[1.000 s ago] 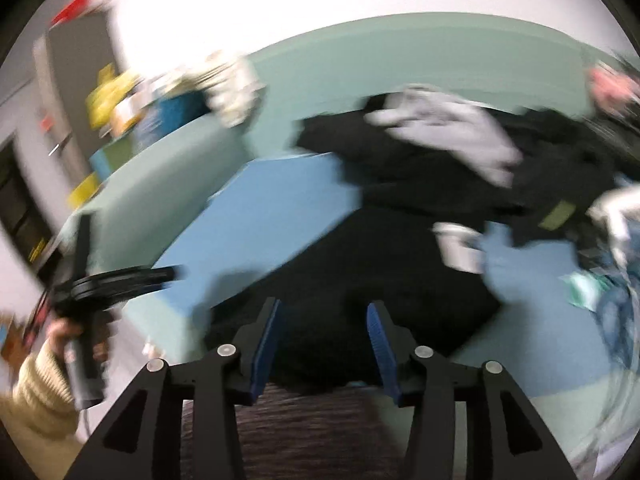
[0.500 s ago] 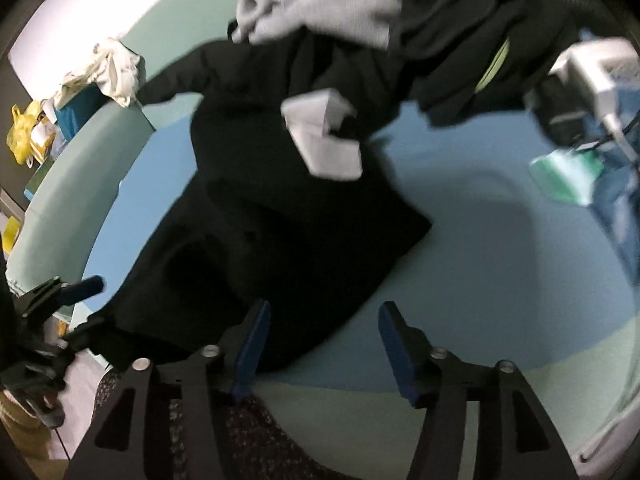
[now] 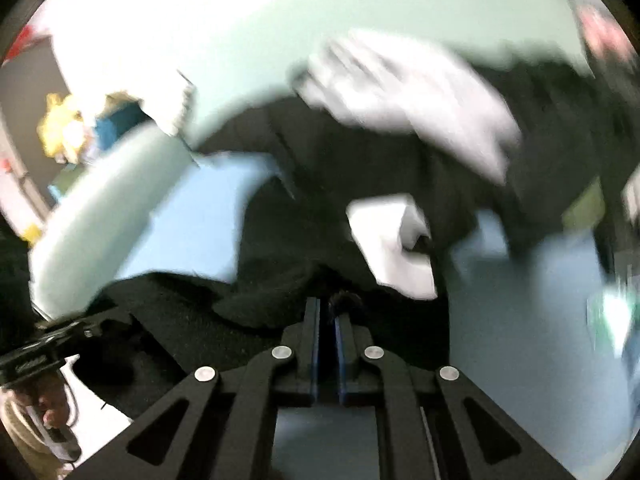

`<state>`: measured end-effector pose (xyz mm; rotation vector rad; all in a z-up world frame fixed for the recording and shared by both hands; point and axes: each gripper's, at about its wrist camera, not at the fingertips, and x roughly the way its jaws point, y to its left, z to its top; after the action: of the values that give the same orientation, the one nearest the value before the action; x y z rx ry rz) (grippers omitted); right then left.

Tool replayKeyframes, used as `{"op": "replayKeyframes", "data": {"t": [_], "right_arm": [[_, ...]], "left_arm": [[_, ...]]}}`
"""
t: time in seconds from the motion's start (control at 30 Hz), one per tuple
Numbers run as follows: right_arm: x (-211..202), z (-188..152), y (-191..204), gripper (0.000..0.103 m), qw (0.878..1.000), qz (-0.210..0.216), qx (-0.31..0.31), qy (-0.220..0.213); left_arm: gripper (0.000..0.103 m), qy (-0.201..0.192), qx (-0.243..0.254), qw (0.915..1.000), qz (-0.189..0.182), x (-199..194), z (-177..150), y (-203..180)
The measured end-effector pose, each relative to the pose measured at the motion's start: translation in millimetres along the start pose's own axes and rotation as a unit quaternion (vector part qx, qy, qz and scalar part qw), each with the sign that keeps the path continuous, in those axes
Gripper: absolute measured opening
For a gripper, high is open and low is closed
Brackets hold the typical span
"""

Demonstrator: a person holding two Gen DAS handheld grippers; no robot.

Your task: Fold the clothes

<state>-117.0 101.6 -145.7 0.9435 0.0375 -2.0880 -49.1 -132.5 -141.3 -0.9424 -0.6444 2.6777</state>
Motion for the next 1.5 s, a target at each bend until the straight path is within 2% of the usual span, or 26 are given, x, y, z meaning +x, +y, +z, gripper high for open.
{"op": "replayKeyframes", "data": {"t": [0.1, 0.13, 0.2, 0.3, 0.37, 0.43, 0.47, 0.53, 0.57, 0.6, 0.63, 0.67, 0.73, 0.77, 0.8, 0.9, 0.97, 1.0, 1.07, 1.17, 1.2, 1.27, 1.33, 1.4, 1.47, 1.5], "right_arm": [[6, 48, 55, 0.011, 0.997, 0.037, -0.052, -0.041], [9, 61, 75, 0.029, 0.995, 0.045, -0.07, -0.053], [16, 77, 107, 0.045, 0.992, 0.047, -0.095, -0.067], [22, 66, 122, 0.049, 0.991, 0.054, -0.111, -0.048], [35, 44, 111, 0.059, 0.992, 0.026, -0.119, -0.016], [49, 18, 88, 0.064, 0.993, -0.018, -0.117, 0.029], [59, 2, 71, 0.064, 0.991, -0.047, -0.11, 0.058], [72, -27, 34, 0.064, 0.987, -0.083, -0.072, 0.114], [76, -36, 19, 0.064, 0.986, -0.091, -0.05, 0.134], [79, -45, 3, 0.064, 0.983, -0.099, -0.028, 0.154], [81, -57, -10, 0.064, 0.98, -0.105, -0.004, 0.17], [82, -64, -18, 0.063, 0.978, -0.106, 0.009, 0.178], [80, -74, -19, 0.063, 0.98, -0.087, 0.017, 0.179], [78, -76, -13, 0.063, 0.982, -0.068, 0.015, 0.176], [77, -77, -3, 0.063, 0.984, -0.042, 0.009, 0.175], [85, -83, 48, 0.063, 0.98, 0.024, -0.052, 0.189], [91, -91, 85, 0.064, 0.971, 0.053, -0.106, 0.206], [91, -102, 102, 0.068, 0.966, 0.064, -0.133, 0.214], [104, -115, 139, 0.077, 0.944, 0.061, -0.221, 0.237], [116, -139, 181, 0.077, 0.906, 0.006, -0.345, 0.247], [116, -142, 187, 0.076, 0.901, 0.001, -0.36, 0.243], [118, -142, 191, 0.076, 0.898, 0.005, -0.367, 0.242], [118, -141, 196, 0.075, 0.895, 0.007, -0.377, 0.239], [110, -142, 208, 0.068, 0.889, 0.015, -0.401, 0.222], [101, -149, 226, 0.068, 0.87, 0.027, -0.447, 0.207], [97, -157, 236, 0.068, 0.853, 0.026, -0.482, 0.199]], "left_arm": [[0.008, -0.079, -0.072, 0.9939, 0.027, -30, 33, 46], [0.008, -0.098, -0.1, 0.9894, 0.041, -37, 39, 65], [0.007, -0.117, -0.173, 0.9735, 0.092, -45, 43, 116], [0.004, -0.12, -0.255, 0.9388, 0.198, -52, 31, 187], [0.004, -0.101, -0.285, 0.9183, 0.256, -54, 13, 218], [0.004, -0.084, -0.299, 0.9055, 0.289, -56, -2, 229], [0.004, -0.073, -0.299, 0.9039, 0.298, -55, -10, 228], [0.012, -0.046, -0.281, 0.9179, 0.276, -50, -18, 218], [0.032, -0.032, -0.272, 0.9244, 0.265, -47, -22, 213], [0.058, -0.018, -0.259, 0.9318, 0.254, -44, -26, 206], [0.067, -0.003, -0.227, 0.944, 0.24, -38, -29, 191], [0.072, 0.012, -0.193, 0.9544, 0.228, -32, -31, 175], [0.072, 0.043, -0.112, 0.9679, 0.221, -17, -34, 143], [0.072, 0.069, -0.065, 0.9713, 0.218, -4, -38, 124], [0.072, 0.083, -0.046, 0.9733, 0.209, 5, -41, 114], [0.072, 0.124, 0.007, 0.9755, 0.181, 33, -50, 87], [0.072, 0.133, -0.008, 0.9749, 0.179, 40, -56, 85], [0.072, 0.133, -0.024, 0.9743, 0.18, 42, -57, 87], [0.072, 0.125, -0.077, 0.9732, 0.177, 34, -57, 99], [0.072, 0.112, -0.129, 0.97, 0.173, 13, -59, 118], [0.072, 0.109, -0.134, 0.9687, 0.178, 5, -60, 123], [0.072, 0.105, -0.127, 0.9654, 0.202, -11, -65, 128], [0.072, 0.101, -0.136, 0.9631, 0.209, -27, -69, 134], [0.072, 0.096, -0.149, 0.9613, 0.211, -42, -74, 141], [0.072, 0.091, -0.162, 0.9596, 0.211, -55, -79, 148], [0.072, 0.091, -0.164, 0.9586, 0.214, -63, -82, 150]]}}
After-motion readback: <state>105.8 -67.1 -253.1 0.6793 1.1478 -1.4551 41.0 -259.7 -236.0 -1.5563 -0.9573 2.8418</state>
